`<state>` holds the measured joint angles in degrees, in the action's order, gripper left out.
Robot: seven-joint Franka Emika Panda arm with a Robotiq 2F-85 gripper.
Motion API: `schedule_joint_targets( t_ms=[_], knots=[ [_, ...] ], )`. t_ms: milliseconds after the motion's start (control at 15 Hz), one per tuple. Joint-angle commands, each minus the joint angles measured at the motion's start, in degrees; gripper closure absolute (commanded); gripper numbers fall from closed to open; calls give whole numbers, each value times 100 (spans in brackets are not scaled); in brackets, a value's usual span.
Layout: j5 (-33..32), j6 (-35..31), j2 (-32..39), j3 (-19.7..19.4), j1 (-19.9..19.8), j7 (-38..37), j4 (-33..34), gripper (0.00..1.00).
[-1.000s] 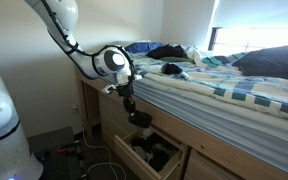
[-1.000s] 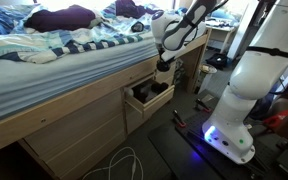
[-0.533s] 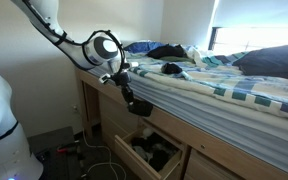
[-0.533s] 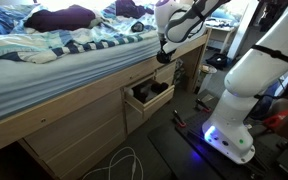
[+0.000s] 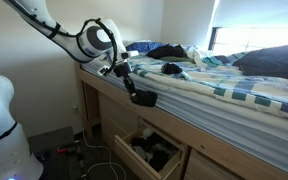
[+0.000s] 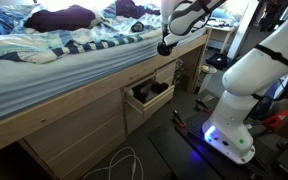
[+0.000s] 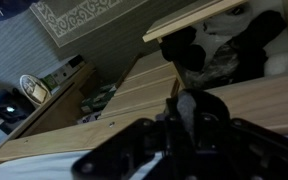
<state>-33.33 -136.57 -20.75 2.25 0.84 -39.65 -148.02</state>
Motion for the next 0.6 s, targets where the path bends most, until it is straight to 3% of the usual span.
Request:
schedule_joint_targets(
  t_ms=[0,267,333,533],
  knots=[
    [121,-33,-87,264,-268,87,-5,88],
    [123,-33,-217,314,-325,88,-24,88],
    [123,-33,-217,314,-326,88,-29,97],
    [460,190,-338,365,-290,116,43,97]
  ],
)
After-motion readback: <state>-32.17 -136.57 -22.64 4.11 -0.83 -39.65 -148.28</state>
